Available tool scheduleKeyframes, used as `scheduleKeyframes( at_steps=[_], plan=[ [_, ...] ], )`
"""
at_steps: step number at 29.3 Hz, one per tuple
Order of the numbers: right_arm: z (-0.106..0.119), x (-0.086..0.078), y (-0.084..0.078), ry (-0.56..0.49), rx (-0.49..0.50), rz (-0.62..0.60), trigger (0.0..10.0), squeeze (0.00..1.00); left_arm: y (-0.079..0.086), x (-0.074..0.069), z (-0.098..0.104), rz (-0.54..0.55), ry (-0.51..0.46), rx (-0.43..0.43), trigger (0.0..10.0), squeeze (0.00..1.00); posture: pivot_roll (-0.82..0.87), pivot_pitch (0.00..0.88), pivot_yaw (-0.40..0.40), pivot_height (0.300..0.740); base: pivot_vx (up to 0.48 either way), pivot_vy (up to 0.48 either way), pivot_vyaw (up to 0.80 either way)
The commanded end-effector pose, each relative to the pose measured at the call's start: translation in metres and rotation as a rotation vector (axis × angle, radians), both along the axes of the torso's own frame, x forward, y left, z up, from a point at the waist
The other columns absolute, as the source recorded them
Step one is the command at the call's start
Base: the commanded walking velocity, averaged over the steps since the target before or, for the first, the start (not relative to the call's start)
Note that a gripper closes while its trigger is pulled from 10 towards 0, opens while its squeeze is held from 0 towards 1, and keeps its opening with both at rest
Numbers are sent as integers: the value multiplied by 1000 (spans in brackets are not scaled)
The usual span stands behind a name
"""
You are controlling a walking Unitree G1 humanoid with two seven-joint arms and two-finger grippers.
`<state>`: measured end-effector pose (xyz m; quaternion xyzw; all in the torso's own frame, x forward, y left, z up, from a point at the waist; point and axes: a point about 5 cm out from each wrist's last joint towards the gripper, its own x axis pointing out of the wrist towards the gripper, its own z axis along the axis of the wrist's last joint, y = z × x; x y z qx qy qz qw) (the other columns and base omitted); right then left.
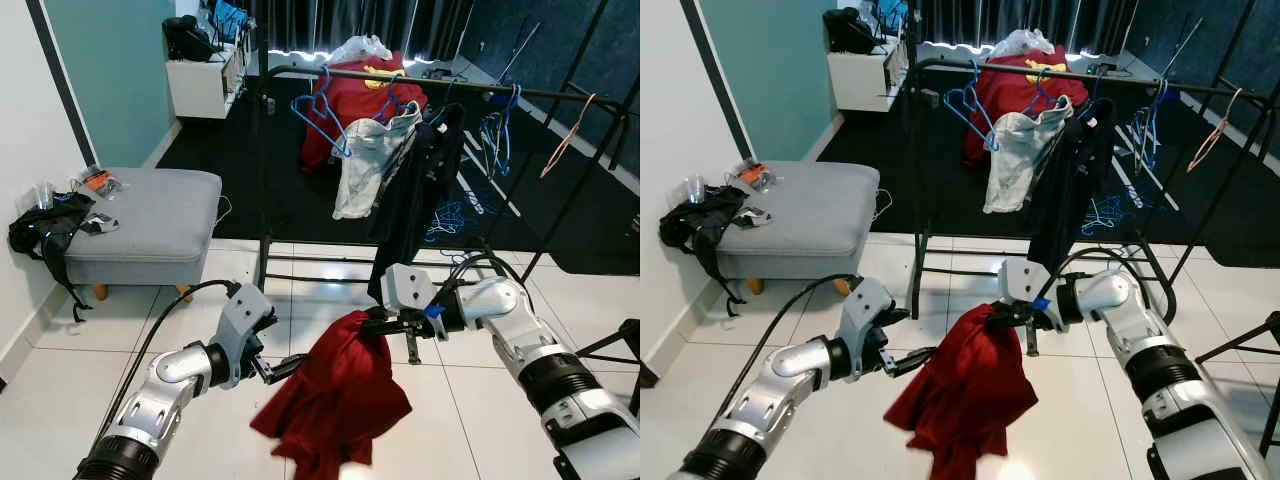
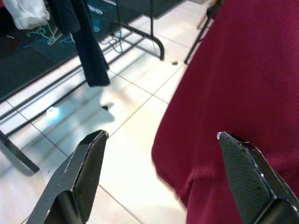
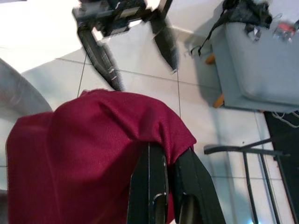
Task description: Hang hanger
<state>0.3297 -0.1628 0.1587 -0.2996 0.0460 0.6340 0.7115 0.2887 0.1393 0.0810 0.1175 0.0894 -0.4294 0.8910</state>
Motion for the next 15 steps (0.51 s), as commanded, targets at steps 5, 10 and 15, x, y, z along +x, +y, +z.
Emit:
scheduleKeyframes(
  at_steps=[5,10,15],
  plan=[
    [22,4,13,-19,102,43,0,0,4,-15,-6,-73,59,-51,10000,0,-94,66,-91,740,0,0,0],
    [27,4,18,-7,127,66,0,0,-3,-16,-1,-117,46,-114,10000,0,-96,69,-93,740,0,0,0],
    [27,5,19,-2,133,70,0,0,-7,-12,5,-95,-14,-119,10000,0,-95,71,-95,740,0,0,0]
  ],
)
